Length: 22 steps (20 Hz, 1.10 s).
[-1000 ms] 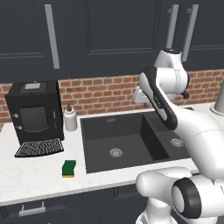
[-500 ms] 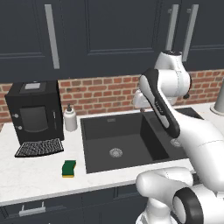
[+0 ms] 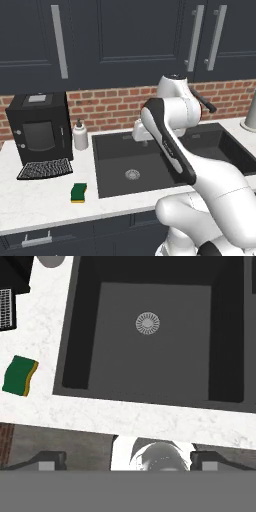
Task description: Pick the pan and sponge and place them into the sink. Then turn on the water.
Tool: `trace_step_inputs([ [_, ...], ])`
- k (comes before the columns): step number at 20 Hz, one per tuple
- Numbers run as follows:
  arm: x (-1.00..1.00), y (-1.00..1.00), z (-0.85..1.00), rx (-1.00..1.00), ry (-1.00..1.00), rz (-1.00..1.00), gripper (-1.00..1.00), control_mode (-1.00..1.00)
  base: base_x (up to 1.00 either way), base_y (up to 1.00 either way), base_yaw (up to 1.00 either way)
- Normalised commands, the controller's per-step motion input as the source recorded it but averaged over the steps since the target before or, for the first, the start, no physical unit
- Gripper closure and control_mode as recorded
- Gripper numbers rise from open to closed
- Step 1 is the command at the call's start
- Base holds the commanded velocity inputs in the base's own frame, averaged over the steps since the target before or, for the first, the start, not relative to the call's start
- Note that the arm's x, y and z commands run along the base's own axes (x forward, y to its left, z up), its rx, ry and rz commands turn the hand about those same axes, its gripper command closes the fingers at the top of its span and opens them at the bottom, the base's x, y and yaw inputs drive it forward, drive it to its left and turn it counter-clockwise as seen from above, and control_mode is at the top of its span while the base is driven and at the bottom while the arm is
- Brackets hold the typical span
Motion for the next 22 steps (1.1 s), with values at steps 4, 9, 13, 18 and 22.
trace_step_inputs([
  [4,-0.01,0.61,-0.28,0.0,0.09,0.0,-1.0,-1.0,0.0,0.0,0.0],
  [9,0.0,0.32,-0.25,0.0,0.05,0.0,-1.0,-1.0,0.0,0.0,0.0],
  [13,0.0,0.36,-0.23,0.0,0.05,0.0,-1.0,-1.0,0.0,0.0,0.0],
  [18,0.0,0.42,-0.24,0.0,0.06,0.0,-1.0,-1.0,0.0,0.0,0.0],
  [22,0.0,0.44,-0.23,0.0,0.05,0.0,-1.0,-1.0,0.0,0.0,0.0],
])
